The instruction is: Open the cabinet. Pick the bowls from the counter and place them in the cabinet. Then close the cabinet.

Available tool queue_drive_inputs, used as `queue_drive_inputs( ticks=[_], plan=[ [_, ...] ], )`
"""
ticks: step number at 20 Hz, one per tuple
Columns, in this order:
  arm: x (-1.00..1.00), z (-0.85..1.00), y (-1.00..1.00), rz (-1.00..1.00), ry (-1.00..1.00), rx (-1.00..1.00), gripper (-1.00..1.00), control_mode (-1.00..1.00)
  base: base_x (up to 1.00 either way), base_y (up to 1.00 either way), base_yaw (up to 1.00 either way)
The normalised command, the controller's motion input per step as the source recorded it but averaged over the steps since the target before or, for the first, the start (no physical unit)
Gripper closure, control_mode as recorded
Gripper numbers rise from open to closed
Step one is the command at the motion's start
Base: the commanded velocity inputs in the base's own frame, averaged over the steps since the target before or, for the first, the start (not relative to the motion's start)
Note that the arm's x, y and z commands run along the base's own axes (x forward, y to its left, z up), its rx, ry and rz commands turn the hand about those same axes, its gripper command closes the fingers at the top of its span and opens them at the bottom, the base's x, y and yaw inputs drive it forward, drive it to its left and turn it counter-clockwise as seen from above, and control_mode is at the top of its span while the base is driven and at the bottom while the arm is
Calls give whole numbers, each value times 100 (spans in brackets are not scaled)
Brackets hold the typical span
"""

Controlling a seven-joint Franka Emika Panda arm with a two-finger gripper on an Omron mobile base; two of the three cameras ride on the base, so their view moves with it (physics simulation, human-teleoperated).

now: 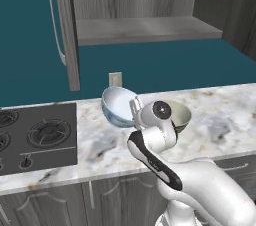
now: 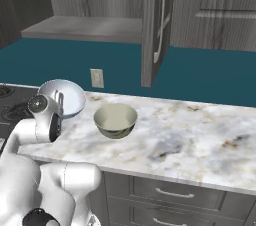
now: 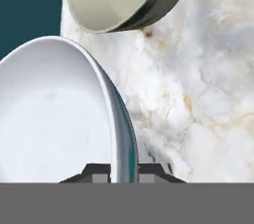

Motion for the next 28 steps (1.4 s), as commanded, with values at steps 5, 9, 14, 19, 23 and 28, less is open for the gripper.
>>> queue_drive_inputs(
  ticks=[5, 9, 14, 19, 23, 28],
  plan=[
    [-97, 100, -31, -25, 11, 15, 100, -100, 0, 0, 0],
    [-94, 100, -52, -24, 18, 15, 100, -100, 0, 0, 0],
    [-100, 100, -38, -11, 11, 8, 100, -100, 0, 0, 0],
    [-100, 97, -11, -2, 7, 3, 100, -100, 0, 0, 0],
    [-59, 42, -15, 17, -4, 0, 100, -100, 0, 0, 0],
    [-41, 68, -5, 24, -16, -30, 100, -100, 0, 0, 0]
  ],
)
